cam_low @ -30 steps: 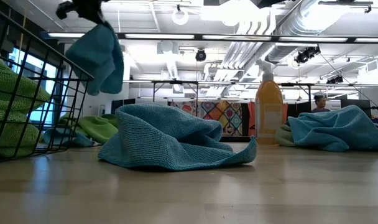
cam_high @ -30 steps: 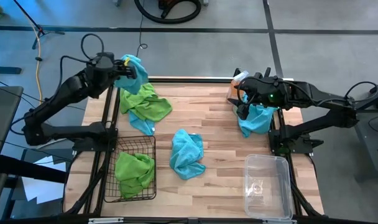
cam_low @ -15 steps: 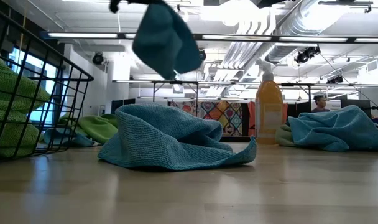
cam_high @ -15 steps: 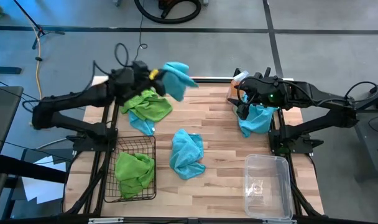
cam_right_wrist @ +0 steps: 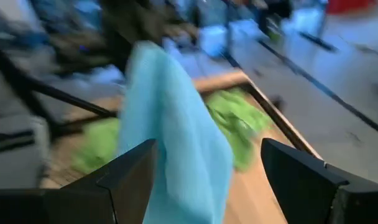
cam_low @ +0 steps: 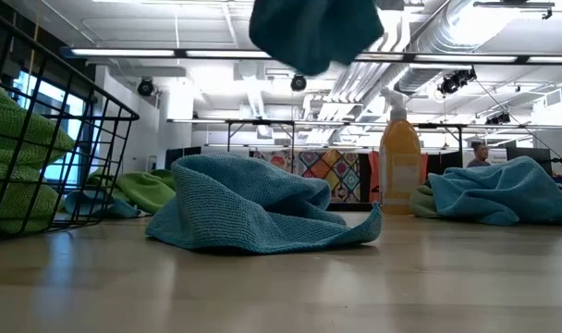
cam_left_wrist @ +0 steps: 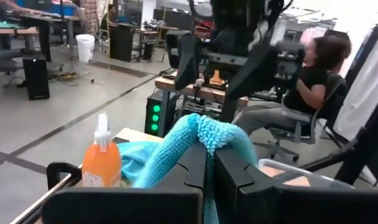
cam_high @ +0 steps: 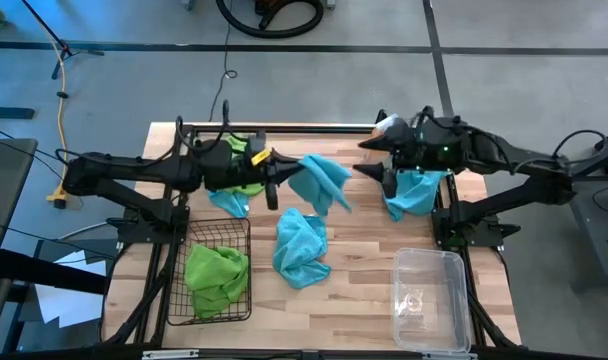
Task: Sort microfiber towel by color & place in baskets
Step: Put the blue microfiber cloth into the transparent bin
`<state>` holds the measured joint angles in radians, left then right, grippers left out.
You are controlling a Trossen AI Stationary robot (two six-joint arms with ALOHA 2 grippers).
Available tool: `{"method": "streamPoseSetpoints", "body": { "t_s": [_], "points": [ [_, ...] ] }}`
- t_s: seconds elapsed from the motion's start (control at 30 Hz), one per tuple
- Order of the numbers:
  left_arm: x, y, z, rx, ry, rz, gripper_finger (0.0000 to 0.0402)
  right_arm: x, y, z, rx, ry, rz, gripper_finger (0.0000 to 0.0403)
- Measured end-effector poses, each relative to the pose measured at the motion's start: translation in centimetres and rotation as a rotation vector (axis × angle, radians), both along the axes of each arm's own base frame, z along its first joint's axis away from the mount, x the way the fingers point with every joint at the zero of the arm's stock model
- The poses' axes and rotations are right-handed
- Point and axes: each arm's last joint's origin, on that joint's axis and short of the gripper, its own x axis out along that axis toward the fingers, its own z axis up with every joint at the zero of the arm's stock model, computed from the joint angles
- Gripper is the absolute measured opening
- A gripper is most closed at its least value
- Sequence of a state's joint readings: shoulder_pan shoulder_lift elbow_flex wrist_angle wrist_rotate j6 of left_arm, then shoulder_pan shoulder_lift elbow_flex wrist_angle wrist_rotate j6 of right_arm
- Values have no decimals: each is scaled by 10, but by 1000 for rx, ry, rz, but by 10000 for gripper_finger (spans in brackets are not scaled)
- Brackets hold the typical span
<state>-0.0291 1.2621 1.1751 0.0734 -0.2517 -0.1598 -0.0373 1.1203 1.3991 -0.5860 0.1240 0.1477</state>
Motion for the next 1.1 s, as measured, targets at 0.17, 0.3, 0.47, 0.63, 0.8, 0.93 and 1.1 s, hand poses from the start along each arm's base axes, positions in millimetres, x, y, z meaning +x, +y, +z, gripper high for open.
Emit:
{"method": "streamPoseSetpoints", "body": {
  "t_s": [0.17, 0.3, 0.47, 0.63, 0.8, 0.93, 1.1],
  "points": [
    [-2, -2, 2, 6, -12, -13, 0, 28, 13, 1, -88, -89, 109, 284],
    [-1, -3, 2, 6, -7, -23, 0, 51, 18, -9, -184, -69, 111, 284],
    [-1, -3, 2, 5, -7, -25, 0, 66, 15, -21, -203, -15, 43, 284],
    [-1, -3, 1, 5, -7, -25, 0, 69, 16, -22, -197, -25, 66, 284],
    [-1, -3, 2, 5, -8, -26, 0, 74, 16, -21, -170, -58, 91, 284],
    [-1, -3, 1, 5, -7, -26, 0, 86, 18, -29, -168, -45, 105, 284],
    [-1, -3, 2, 6, -8, -26, 0, 102, 18, -38, -172, -50, 101, 284]
  ]
}}
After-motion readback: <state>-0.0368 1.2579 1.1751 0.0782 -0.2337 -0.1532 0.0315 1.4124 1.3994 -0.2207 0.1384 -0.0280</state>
